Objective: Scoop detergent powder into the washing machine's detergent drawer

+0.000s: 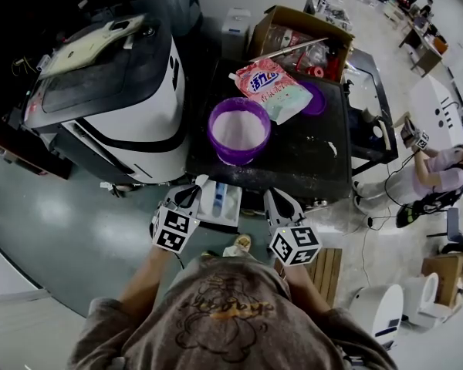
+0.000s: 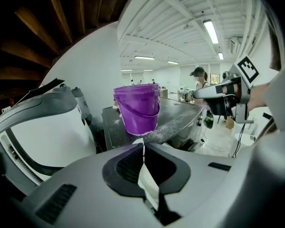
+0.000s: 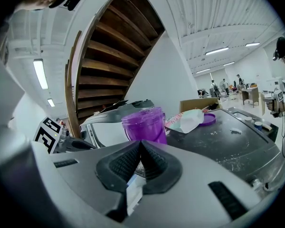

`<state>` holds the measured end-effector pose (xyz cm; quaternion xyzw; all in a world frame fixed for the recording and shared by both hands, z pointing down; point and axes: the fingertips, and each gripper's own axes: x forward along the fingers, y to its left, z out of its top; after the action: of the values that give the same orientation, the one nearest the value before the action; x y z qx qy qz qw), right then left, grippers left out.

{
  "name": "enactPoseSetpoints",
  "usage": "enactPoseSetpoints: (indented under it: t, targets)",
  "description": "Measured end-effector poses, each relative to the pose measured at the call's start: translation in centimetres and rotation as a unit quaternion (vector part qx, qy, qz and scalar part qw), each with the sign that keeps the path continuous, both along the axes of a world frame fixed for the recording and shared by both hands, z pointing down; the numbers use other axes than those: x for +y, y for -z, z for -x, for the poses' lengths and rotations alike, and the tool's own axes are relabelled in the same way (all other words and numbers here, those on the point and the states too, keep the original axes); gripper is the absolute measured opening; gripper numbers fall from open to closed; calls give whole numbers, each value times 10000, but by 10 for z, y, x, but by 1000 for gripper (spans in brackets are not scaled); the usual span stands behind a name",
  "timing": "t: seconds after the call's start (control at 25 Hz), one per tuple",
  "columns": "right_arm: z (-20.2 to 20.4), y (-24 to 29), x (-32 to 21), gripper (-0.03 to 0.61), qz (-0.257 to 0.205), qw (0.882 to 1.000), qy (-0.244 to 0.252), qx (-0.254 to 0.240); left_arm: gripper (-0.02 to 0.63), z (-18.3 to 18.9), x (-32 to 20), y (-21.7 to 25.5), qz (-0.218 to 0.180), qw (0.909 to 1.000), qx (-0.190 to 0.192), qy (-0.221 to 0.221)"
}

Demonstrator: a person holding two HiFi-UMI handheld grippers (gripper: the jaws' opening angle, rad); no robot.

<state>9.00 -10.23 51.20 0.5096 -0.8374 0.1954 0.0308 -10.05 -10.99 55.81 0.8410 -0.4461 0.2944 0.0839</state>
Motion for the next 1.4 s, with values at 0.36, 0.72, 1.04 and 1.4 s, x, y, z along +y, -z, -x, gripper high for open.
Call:
enactPoseSetpoints:
  t: [0.36,0.72,1.04,1.4]
  targets:
    - [-8,1,-1,2,-4,10000,-42,20,25,2,0,32,-92,9950,893,432]
    - [-17,-4,-4,2,47,9999,-124,75,25,11,0,52,-260,9869,1396,770]
    - [-21,-4,-7,2,34,9997,-169,177,25,21,1,61,-388,9806,1674,946]
    - [-18,-6,-10,2,52,9996,-189,198,25,24,-2,66,-447,9769,1869,938]
